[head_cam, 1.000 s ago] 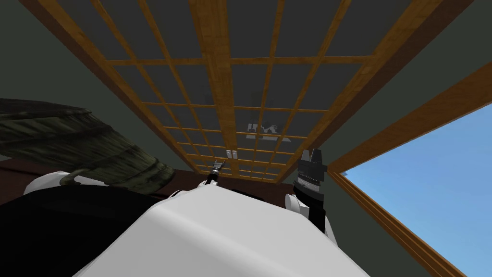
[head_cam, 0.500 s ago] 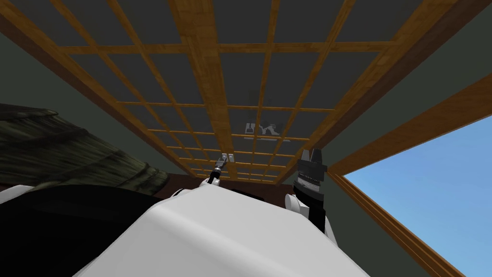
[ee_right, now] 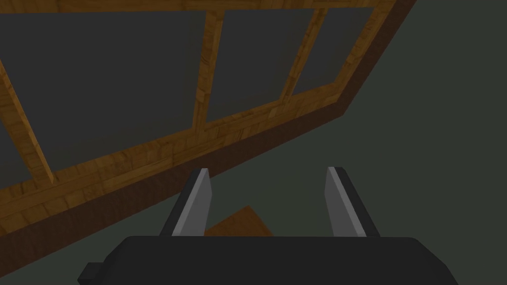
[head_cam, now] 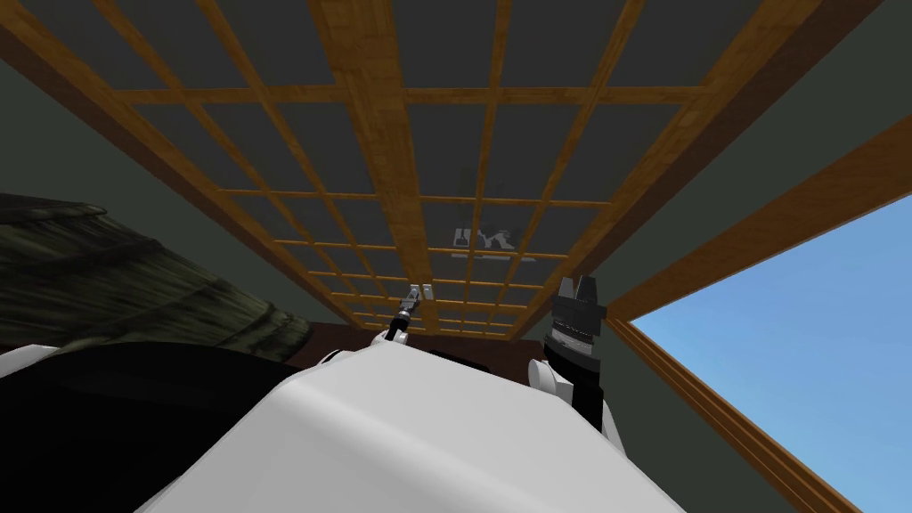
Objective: Pull the door open
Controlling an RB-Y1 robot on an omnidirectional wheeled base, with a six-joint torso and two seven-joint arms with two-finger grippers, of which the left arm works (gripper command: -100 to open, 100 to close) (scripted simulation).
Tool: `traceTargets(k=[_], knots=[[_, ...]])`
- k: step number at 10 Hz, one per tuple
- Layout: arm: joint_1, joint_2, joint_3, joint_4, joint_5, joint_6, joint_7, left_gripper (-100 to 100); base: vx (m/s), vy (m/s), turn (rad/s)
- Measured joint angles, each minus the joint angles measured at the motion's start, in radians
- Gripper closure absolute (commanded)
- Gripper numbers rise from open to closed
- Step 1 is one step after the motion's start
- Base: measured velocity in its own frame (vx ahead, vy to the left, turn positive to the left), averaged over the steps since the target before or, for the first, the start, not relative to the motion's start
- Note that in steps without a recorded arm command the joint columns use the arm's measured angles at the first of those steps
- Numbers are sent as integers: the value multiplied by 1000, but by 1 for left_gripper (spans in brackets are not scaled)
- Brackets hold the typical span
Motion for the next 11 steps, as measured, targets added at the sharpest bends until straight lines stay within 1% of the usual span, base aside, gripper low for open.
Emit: traceTargets(k=[1, 2, 3, 4, 5, 6, 7, 8, 9, 10, 11], knots=[[0, 3, -1, 5, 1, -5, 9, 100, -157, -10, 35], [12, 0, -1, -11, 2, 1, 17, 100, -182, -6, 62], [29, -10, 1, -23, 4, 7, 18, 100, -132, -18, 25], [50, -5, -4, -34, 2, 14, 29, 100, -73, -20, 25], [61, -4, -6, -37, 1, 23, 36, 100, -32, -13, 12], [32, 4, -4, 26, 3, 0, 39, 100, -115, -3, 38], [37, 9, -2, 41, 7, -17, 54, 100, -170, 1, 66], [65, 8, 1, 4, 10, 1, 68, 100, -137, 38, 105], [89, 17, 6, -8, 15, 18, 84, 100, -66, 46, 20], [77, 24, 10, 26, 19, 11, 91, -100, -116, 35, -88], [80, 26, 0, 11, 11, 9, 94, -100, -175, 36, -78]])
